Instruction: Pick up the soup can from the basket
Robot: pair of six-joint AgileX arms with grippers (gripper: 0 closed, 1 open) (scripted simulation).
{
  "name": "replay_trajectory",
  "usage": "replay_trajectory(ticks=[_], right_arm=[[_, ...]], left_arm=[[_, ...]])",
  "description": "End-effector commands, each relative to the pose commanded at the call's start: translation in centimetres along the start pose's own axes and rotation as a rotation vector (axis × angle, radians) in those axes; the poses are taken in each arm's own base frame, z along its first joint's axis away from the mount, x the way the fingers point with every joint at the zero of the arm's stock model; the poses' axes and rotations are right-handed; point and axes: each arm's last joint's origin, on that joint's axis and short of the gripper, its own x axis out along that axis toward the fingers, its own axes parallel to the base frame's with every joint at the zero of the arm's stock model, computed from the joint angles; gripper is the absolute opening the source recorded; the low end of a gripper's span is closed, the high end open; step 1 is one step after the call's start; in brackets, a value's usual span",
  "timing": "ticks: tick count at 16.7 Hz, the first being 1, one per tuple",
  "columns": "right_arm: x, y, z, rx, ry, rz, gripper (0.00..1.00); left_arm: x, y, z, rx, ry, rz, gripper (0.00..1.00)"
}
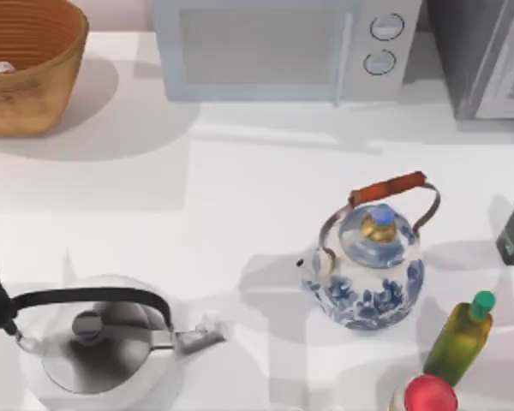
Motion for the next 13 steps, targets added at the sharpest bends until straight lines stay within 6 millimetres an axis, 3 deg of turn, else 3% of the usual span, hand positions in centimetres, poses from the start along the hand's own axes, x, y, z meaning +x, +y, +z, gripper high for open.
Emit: replay_trajectory(ticks=[3,6,10,13], right_arm=[[0.0,0.0,0.0,0.0,0.0,0.0,1.0],[0.0,0.0,0.0,0.0,0.0,0.0,1.0],[0.0,0.0,0.0,0.0,0.0,0.0,1.0],[0.0,0.0,0.0,0.0,0.0,0.0,1.0]], left_arm=[[0.0,0.0,0.2,0.0,0.002,0.002,1.0],[0.0,0.1,2.0,0.003,0.023,0.012,1.0],[0.7,0.4,7.0,0.011,0.099,0.018,1.0],[2.6,0.6,11.9,0.016,0.188,0.013,1.0]])
